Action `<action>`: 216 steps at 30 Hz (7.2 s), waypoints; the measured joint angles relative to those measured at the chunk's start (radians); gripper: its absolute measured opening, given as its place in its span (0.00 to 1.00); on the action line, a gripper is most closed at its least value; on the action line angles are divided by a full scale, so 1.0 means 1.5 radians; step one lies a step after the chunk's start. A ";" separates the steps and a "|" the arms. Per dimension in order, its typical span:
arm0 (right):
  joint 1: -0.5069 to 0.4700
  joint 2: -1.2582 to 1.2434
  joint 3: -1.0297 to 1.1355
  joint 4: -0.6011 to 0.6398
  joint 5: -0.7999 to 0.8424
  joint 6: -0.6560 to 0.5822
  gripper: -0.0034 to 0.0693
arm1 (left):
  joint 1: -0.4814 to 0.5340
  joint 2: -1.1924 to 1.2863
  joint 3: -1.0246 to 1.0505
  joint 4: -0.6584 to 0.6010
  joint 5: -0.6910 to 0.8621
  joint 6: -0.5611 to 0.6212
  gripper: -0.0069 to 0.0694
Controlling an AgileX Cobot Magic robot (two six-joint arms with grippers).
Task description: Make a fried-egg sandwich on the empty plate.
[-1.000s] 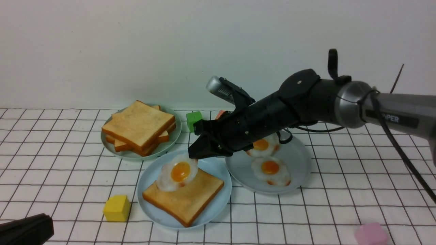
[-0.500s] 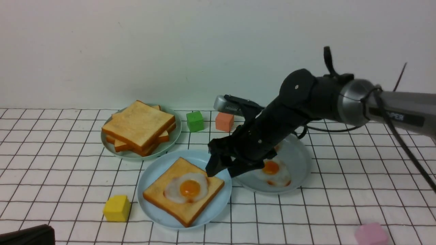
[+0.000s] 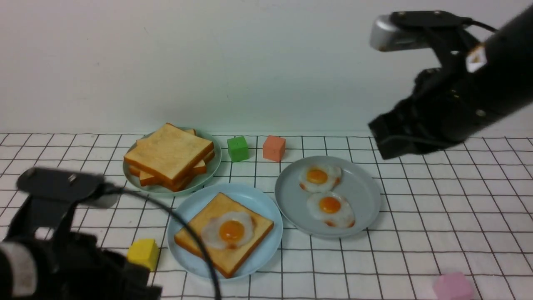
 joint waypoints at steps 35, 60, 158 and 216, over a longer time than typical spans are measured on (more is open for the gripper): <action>0.000 -0.276 0.209 0.010 -0.056 0.006 0.09 | 0.209 0.704 -0.531 0.092 -0.134 0.282 0.71; 0.000 -0.280 0.209 0.029 -0.017 0.006 0.14 | 0.203 0.630 -0.538 0.128 -0.046 0.238 0.08; -0.005 -0.737 0.399 -0.110 0.026 0.216 0.07 | -0.041 -0.507 0.381 -0.085 -0.325 0.182 0.07; -0.279 -0.911 0.891 -0.157 -0.407 0.094 0.05 | 0.313 -0.673 0.452 -0.058 -0.320 0.132 0.07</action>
